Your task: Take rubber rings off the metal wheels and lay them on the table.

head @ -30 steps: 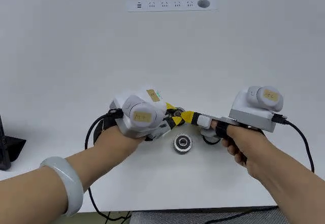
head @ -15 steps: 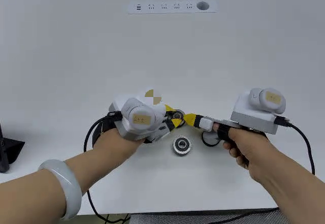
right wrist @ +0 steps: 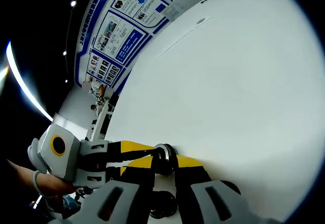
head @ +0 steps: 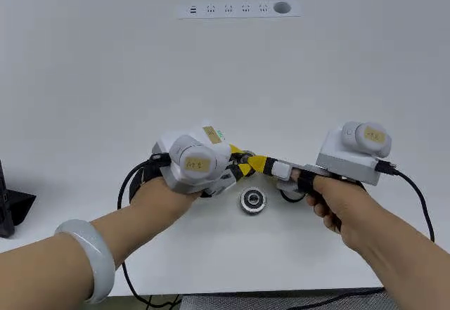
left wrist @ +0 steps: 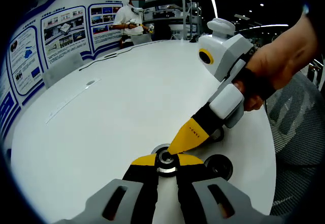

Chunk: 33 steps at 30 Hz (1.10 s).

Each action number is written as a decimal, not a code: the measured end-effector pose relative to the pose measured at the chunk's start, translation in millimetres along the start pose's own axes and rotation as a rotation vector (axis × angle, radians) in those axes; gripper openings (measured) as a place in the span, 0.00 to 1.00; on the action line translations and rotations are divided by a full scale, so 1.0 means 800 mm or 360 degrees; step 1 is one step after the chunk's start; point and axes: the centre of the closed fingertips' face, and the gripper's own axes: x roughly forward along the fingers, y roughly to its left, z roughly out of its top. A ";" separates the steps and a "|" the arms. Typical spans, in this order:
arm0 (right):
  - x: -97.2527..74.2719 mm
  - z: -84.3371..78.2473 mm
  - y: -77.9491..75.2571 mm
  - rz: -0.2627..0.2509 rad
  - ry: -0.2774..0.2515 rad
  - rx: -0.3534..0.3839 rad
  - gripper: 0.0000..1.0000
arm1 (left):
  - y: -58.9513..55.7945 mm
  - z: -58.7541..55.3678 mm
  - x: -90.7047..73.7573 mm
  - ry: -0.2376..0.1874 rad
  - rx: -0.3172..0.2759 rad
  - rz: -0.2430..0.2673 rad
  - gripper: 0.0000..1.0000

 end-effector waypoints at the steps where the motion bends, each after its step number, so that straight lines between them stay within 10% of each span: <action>1: -0.001 0.001 0.000 0.0000 0.0001 -0.0005 0.16 | 0.000 0.000 0.000 0.0000 0.0001 0.0000 0.13; 33: -0.011 -0.002 0.001 0.0008 0.0025 -0.0030 0.02 | 0.000 0.001 0.000 0.0005 0.0003 -0.0004 0.13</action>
